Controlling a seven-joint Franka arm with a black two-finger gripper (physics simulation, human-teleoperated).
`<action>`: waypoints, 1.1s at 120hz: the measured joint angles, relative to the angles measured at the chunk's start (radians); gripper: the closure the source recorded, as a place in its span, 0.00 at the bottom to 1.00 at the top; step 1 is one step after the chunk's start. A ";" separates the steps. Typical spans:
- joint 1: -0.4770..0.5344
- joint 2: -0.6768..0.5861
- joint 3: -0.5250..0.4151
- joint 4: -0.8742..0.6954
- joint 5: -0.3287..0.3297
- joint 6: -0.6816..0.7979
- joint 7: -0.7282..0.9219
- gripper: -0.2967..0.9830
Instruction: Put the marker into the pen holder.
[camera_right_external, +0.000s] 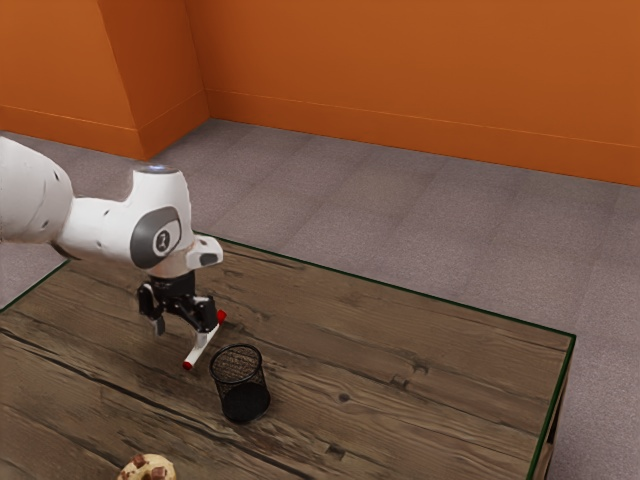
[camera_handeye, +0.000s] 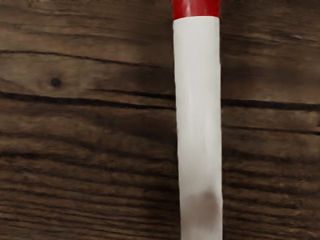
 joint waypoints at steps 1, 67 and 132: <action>-0.004 0.001 0.000 0.001 -0.004 0.004 0.000 0.24; 0.022 0.167 -0.035 0.157 -0.110 0.091 0.009 0.49; 0.037 0.183 -0.051 0.167 -0.095 0.100 -0.006 0.83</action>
